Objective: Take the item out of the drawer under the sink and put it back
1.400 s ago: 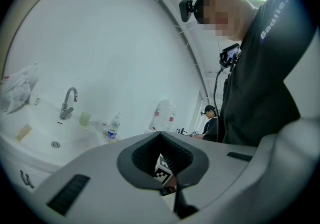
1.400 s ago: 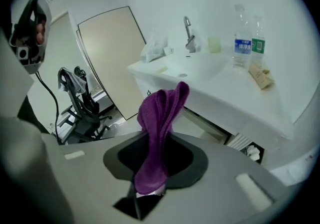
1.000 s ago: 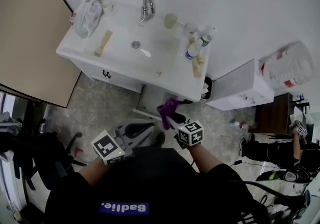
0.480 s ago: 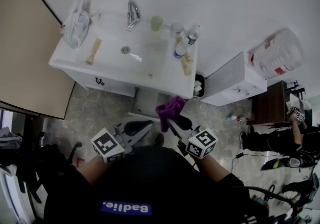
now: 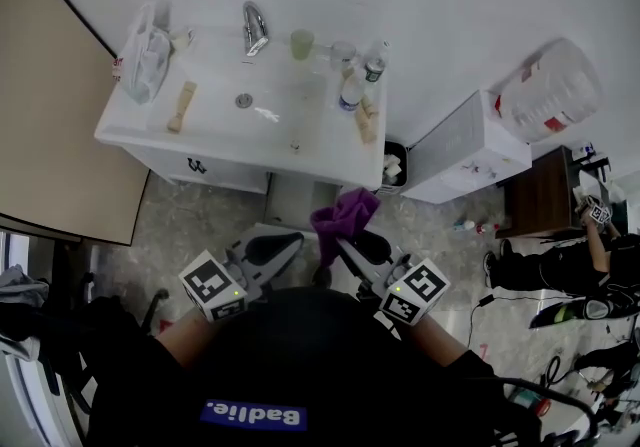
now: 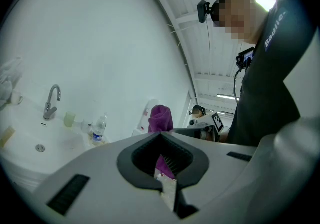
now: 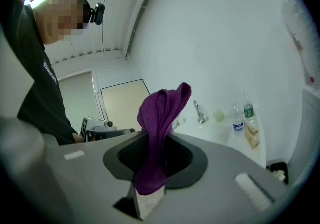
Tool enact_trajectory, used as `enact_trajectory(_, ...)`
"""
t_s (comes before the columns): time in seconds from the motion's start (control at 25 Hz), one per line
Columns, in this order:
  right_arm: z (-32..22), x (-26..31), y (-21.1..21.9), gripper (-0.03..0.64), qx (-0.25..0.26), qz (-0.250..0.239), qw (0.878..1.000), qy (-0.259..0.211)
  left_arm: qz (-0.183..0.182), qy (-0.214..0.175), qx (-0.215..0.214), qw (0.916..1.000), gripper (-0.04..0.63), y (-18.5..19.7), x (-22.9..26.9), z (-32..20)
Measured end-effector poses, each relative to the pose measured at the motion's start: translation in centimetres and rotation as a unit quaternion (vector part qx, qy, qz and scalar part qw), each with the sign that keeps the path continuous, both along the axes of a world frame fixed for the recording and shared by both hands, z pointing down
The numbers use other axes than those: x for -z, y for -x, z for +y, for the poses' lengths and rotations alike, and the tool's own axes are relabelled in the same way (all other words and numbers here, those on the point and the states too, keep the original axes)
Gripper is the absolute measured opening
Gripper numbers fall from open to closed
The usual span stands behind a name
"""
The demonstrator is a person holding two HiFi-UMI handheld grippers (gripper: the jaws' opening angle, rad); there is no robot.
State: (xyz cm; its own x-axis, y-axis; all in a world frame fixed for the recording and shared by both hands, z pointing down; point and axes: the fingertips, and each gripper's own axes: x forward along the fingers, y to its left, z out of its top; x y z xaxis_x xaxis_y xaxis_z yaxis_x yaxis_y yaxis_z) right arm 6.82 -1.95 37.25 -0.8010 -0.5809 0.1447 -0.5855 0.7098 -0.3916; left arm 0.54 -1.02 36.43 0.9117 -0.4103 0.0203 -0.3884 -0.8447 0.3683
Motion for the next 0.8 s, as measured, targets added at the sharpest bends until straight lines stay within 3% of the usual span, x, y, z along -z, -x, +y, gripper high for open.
enact_trajectory(0.8,0.9,0.1,-1.6,0.087,-0.011,-0.011,1.0,-0.011,-0.003,-0.011,-0.029,0.9995,-0.011,-2.3,0.2,1.1)
